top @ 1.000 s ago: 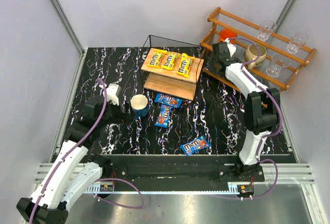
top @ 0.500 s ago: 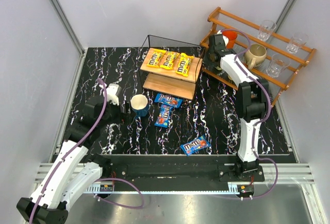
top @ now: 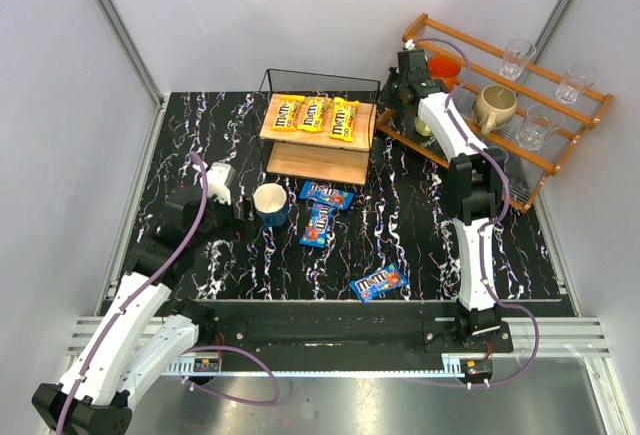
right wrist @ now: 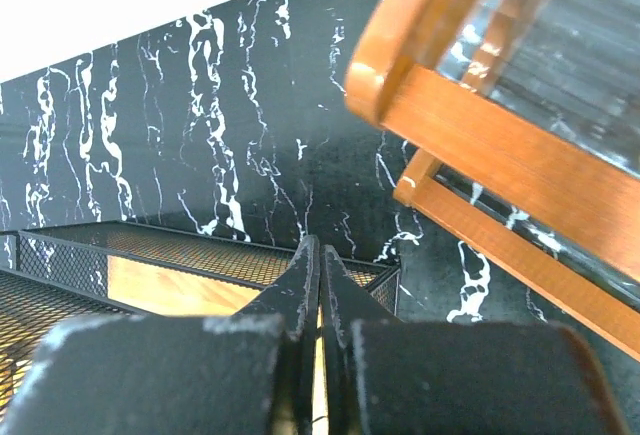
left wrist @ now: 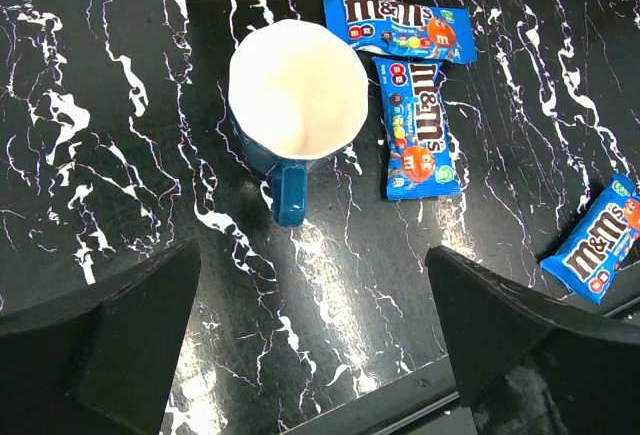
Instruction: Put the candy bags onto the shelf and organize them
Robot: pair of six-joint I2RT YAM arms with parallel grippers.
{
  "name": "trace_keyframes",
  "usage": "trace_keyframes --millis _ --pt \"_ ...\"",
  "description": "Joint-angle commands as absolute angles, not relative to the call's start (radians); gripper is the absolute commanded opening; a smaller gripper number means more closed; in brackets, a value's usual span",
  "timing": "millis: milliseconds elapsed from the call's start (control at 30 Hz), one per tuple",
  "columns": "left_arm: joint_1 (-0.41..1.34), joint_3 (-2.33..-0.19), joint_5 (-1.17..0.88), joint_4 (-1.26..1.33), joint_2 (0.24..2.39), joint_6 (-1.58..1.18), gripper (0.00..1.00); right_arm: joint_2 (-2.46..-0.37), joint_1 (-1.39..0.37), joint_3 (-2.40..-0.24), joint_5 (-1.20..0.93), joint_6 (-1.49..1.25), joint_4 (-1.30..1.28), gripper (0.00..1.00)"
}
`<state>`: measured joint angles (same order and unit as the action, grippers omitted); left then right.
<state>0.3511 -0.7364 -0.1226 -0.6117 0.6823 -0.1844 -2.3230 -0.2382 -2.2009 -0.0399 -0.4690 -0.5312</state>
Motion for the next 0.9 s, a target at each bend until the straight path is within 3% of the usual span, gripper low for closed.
trace_keyframes --millis 0,500,633,867 --pt "0.354 -0.744 -0.107 -0.584 0.678 -0.195 0.99 -2.356 -0.298 -2.296 -0.089 -0.477 -0.557 0.01" --pt "0.356 -0.744 -0.104 -0.584 0.677 -0.195 0.99 -2.462 -0.342 -2.522 -0.055 -0.456 -0.627 0.01" --pt "0.356 -0.744 -0.104 -0.584 0.677 -0.195 0.99 -2.347 -0.342 -2.418 0.084 -0.404 -0.563 0.03" --pt "0.356 -0.745 -0.097 -0.583 0.675 -0.196 0.99 -1.943 -0.347 -2.062 0.218 -0.353 -0.364 0.11"
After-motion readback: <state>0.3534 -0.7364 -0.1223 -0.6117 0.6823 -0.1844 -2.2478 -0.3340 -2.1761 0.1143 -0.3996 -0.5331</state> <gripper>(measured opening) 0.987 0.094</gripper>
